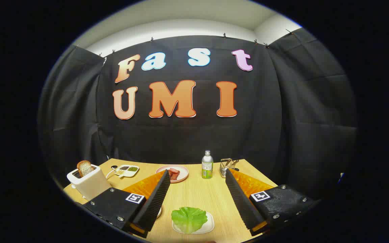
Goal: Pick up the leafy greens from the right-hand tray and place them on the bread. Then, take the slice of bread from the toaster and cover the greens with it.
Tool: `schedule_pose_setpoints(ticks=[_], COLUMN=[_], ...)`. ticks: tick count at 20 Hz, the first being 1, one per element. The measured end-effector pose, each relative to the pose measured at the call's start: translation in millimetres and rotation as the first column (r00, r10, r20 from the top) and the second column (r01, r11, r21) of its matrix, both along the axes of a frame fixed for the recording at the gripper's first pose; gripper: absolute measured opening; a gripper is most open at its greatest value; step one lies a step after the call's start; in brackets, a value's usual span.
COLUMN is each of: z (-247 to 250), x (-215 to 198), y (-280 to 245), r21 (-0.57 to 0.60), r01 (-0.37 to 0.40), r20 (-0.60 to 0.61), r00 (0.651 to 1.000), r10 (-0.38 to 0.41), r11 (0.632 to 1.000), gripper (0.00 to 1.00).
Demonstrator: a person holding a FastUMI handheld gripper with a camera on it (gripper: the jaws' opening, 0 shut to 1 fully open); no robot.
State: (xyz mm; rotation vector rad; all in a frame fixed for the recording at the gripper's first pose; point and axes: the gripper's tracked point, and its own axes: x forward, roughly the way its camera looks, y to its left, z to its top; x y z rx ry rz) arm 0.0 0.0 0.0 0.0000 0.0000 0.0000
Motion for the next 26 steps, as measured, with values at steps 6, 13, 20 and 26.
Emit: schedule_pose_setpoints(ticks=[6,13,20,26], z=[3,9,-11,-63], x=[3,9,20,37], y=[0,1,10,26], r21=[0.003,-0.012,-0.028,-0.09], r01=[0.034,0.064,0.061,0.005], r20=[0.007,-0.002,-0.1,-0.343], r00=[0.999,0.998,0.993,0.939], r10=[-0.034,-0.064,-0.063,-0.035], r11=[0.999,0.998,0.998,0.996], gripper=[0.99,0.98,0.99,0.99])
